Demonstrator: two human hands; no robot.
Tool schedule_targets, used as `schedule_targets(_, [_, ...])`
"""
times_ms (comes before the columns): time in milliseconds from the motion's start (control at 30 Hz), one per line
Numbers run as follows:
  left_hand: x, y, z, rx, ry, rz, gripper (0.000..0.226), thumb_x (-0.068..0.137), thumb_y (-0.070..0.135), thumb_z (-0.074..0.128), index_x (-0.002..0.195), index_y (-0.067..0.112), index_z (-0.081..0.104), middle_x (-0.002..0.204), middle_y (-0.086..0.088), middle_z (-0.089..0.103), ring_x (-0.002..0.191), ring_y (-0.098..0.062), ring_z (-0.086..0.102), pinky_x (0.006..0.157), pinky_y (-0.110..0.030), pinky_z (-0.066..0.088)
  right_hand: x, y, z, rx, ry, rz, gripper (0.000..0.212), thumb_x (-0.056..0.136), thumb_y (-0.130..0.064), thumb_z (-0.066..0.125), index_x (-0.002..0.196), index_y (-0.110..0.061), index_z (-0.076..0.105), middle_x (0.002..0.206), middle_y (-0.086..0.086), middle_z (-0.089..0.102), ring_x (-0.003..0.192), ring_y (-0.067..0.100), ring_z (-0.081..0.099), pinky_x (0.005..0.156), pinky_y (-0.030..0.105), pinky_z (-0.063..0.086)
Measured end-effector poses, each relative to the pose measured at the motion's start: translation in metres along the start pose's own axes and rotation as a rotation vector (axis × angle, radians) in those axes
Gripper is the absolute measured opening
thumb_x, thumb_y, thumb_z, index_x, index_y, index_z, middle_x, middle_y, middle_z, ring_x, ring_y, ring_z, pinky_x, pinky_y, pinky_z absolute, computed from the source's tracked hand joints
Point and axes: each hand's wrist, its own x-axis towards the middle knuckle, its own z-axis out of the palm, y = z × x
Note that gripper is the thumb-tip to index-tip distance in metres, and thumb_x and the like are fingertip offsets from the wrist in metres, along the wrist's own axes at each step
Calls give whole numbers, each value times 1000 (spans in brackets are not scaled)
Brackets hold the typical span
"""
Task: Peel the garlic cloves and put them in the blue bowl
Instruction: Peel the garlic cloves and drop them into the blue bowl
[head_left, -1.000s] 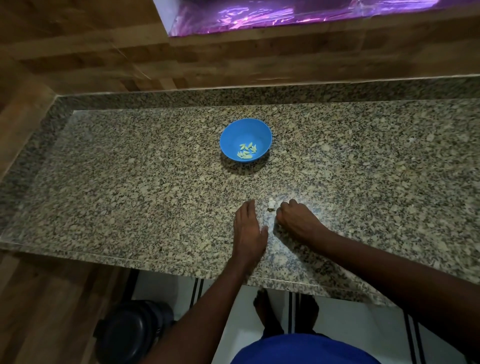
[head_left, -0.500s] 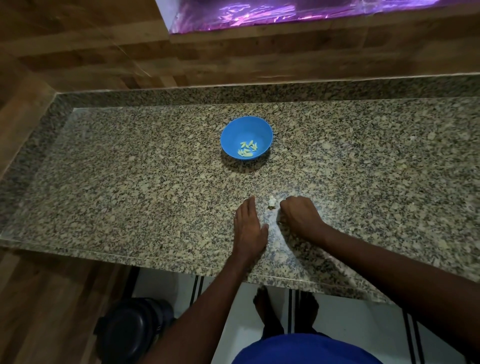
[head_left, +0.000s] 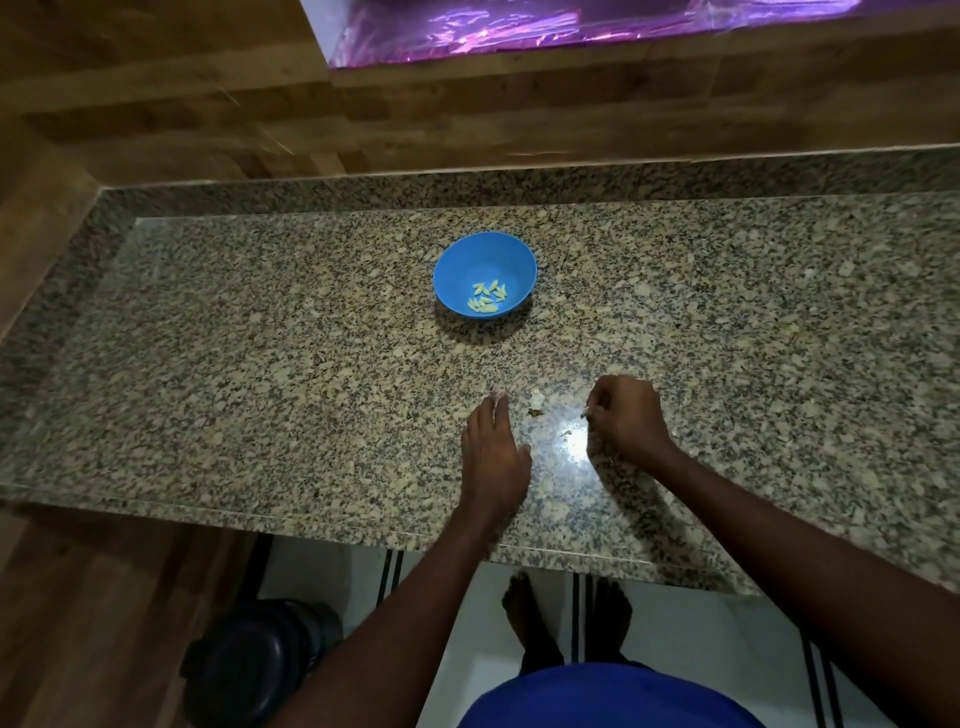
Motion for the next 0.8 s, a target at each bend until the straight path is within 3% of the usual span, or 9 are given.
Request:
schedule_targets(133, [0,1,0,11,-1,-6,74,91,24,65,154,9,29,158,-11,29,144,-29,26,118,-49,28,-6,0,8,-202,23,-170,14,81,-8,66,72,-10,56,67,9,61,62,30,58,53,35,45])
schedule_targets(300, [0,2,0,52,-8,-4,72,95,26,61,155,9,26,160,-12,26,146,-29,24,120,-46,24,-6,-1,12,-425,-19,-347,20,88,-15,66,74,-10,53,70,11,56,63,32,57,53,31,36])
schedule_targets(400, [-1,2,1,67,0,2,71,95,26,59,156,8,26,160,-14,27,146,-30,24,120,-46,22,2,-14,8,-480,-116,-295,24,89,-17,62,69,-11,50,67,9,53,67,34,60,56,34,41])
schedule_targets(533, [-2,2,1,67,-10,-4,72,96,26,58,157,9,23,162,-13,24,148,-29,21,121,-45,18,30,-39,-1,-424,-231,-16,29,82,-14,70,65,-12,46,67,4,49,73,28,60,61,34,48])
schedule_targets(600, [-2,1,1,61,-12,0,72,97,26,57,157,10,22,162,-12,23,147,-29,21,121,-45,19,34,-49,-2,-450,-274,5,24,83,-14,72,72,-11,51,74,3,53,81,27,62,65,34,48])
schedule_targets(700, [-2,0,0,52,-10,1,72,96,26,58,157,10,23,162,-12,23,147,-29,22,121,-46,20,21,-54,5,-580,-204,-142,12,92,-16,61,102,-9,61,100,10,65,101,30,64,80,36,49])
schedule_targets(800, [-2,0,1,57,-5,6,72,96,25,57,157,9,23,162,-13,24,148,-30,22,121,-46,19,5,-37,16,-592,-129,-339,12,92,-13,56,102,-8,62,99,13,66,94,35,65,76,38,47])
